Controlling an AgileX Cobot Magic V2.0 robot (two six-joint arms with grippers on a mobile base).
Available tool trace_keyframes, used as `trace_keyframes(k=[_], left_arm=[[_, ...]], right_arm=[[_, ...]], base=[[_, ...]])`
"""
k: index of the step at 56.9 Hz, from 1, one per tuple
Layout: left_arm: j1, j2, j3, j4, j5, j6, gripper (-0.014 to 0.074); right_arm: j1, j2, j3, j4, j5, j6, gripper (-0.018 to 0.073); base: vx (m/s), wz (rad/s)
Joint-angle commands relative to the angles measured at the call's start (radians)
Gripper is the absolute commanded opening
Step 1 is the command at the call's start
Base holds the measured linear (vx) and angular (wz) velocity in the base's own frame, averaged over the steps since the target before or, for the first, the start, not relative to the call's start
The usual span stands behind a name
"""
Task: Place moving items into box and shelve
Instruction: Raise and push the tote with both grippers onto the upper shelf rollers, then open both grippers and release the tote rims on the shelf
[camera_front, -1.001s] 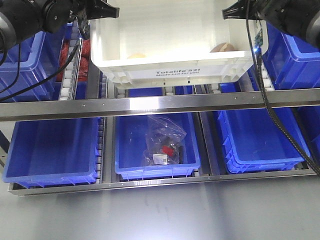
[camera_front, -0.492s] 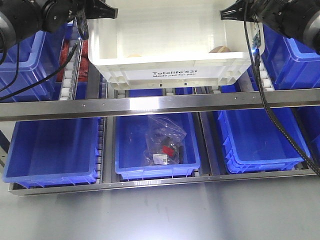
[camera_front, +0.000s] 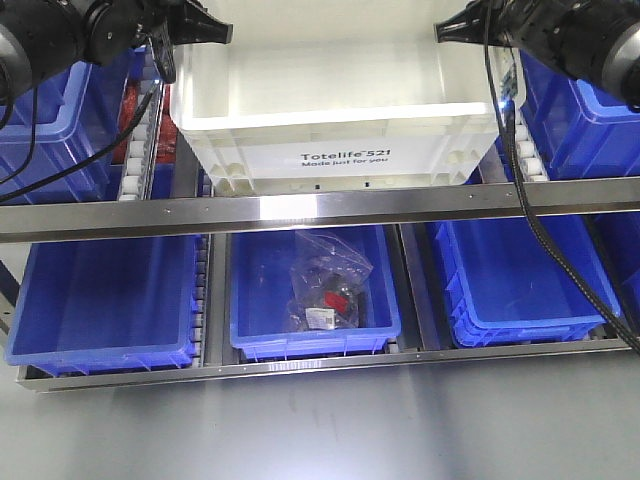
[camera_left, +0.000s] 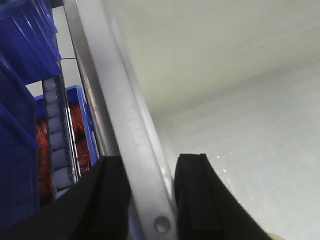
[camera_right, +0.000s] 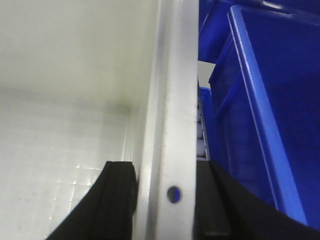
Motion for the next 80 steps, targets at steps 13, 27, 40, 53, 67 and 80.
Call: trace_keyframes(k=[13, 27, 40, 53, 67, 80], left_arm=[[-0.010, -0.075, -0.042, 0.060, -0.148, 0.030, 0.0009], [-0.010, -0.074, -0.042, 0.058, -0.150, 0.030, 0.0146], [-0.010, -0.074, -0.042, 0.050, -0.192, -0.050, 0.0627], [-0.010, -0.074, -0.042, 0.050, -0.201, -0.056, 0.0591], [-0.010, -0.074, -0.042, 0.050, -0.278, -0.056, 0.0408], [-0.010, -0.074, -0.042, 0.049, -0.278, -0.071, -0.0010]], right_arm=[[0.004, -0.062, -0.046, -0.059, -0.139, -0.013, 0.0001], [0.003, -0.062, -0.046, -0.064, -0.131, -0.013, 0.0069], [0.003, -0.062, -0.047, -0.067, -0.086, -0.002, 0.0476], [0.001, -0.062, -0.047, -0.131, -0.068, -0.001, 0.0493], [0.001, -0.070, -0.047, -0.197, -0.061, -0.001, 0.0174], [0.001, -0.088, -0.047, -0.196, -0.064, 0.002, -0.0010]], base=[[0.00, 0.00], [0.00, 0.00], [0.00, 0.00], [0.00, 0.00], [0.00, 0.00], [0.00, 0.00]])
